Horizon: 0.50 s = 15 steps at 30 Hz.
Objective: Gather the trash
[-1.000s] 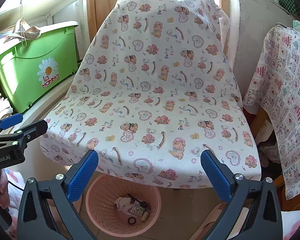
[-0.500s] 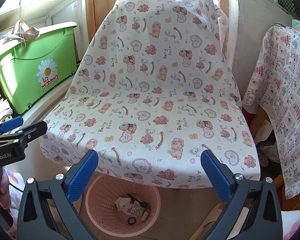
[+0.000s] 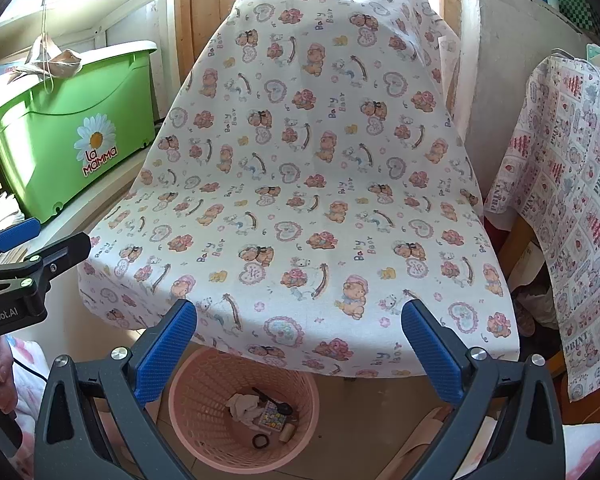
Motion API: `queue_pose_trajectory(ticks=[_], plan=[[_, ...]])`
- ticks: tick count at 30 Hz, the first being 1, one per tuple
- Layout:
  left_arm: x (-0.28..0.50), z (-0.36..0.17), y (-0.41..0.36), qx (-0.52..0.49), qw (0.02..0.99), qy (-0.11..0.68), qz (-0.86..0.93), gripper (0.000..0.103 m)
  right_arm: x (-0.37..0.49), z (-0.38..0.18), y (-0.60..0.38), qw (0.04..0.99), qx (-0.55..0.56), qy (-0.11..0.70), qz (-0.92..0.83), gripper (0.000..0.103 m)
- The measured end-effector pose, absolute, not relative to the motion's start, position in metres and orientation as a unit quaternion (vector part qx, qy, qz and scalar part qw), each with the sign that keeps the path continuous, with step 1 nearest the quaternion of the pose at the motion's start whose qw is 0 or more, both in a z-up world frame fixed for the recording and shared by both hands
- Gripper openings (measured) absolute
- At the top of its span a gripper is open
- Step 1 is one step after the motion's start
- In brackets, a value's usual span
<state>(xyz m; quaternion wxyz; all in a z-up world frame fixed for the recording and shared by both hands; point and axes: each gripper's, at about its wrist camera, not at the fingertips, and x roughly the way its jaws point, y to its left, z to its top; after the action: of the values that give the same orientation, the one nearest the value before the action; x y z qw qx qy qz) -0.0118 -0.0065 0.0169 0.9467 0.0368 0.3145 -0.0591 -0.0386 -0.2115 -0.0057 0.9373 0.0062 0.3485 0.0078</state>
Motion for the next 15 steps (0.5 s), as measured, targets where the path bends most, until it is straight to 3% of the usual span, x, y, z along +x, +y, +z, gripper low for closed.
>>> queue_pose_trajectory(ticks=[15], plan=[[-0.0191, 0.0256, -0.0043, 0.033, 0.958, 0.281, -0.054, 0.102, -0.0398, -0.0019, -0.2134, 0.940, 0.002, 0.342, 0.009, 0.103]])
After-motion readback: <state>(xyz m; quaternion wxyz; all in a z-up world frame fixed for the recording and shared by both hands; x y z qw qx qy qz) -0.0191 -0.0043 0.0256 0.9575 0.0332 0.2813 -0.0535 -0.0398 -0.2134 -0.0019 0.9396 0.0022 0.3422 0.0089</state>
